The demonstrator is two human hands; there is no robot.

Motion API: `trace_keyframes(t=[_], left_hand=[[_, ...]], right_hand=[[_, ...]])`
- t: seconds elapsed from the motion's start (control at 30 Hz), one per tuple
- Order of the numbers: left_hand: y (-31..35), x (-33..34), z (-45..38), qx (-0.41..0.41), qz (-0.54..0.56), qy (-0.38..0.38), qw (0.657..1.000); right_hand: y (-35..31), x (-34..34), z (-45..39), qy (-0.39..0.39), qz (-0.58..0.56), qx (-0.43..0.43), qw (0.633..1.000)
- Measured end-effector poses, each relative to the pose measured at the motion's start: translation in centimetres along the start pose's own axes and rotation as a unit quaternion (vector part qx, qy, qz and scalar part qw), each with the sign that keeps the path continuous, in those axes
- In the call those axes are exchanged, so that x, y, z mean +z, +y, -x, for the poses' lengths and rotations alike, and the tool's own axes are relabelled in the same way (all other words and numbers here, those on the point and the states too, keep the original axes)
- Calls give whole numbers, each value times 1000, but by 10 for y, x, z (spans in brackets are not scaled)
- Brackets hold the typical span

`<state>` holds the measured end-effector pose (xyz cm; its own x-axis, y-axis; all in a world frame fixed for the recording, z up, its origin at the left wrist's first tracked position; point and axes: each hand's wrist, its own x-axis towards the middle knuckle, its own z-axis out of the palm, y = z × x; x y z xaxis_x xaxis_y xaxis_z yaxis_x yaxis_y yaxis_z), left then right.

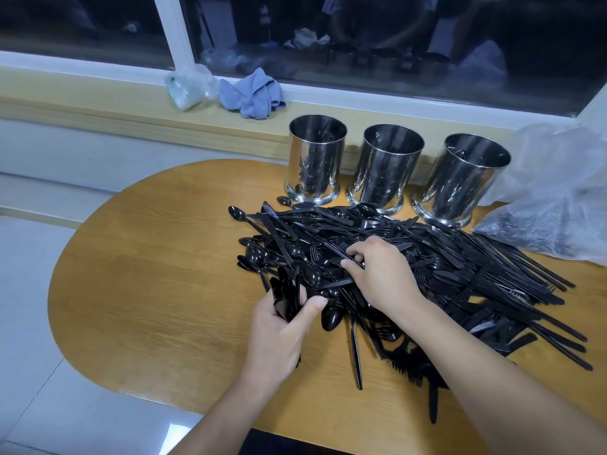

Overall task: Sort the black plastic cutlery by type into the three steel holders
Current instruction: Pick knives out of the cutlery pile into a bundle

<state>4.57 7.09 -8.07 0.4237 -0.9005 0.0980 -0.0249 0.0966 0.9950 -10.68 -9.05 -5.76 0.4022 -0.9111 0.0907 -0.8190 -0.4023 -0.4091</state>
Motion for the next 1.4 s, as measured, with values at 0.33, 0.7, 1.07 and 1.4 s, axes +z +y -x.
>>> trace_keyframes(t=[0.33, 0.7, 1.07, 1.4], left_hand=[[1, -3, -5, -72, -2, 30, 997], [20, 5, -11, -164, 111, 23, 980], [24, 22, -7, -211, 214, 53, 952], [22, 2, -19, -195, 238, 106, 946]], right_hand=[[3, -8, 2, -2, -41, 26, 999], [2, -49, 48, 6, -144, 5, 990], [-39, -41, 85, -142, -355, -15, 924], [-47, -24, 48, -26, -242, -33, 969]])
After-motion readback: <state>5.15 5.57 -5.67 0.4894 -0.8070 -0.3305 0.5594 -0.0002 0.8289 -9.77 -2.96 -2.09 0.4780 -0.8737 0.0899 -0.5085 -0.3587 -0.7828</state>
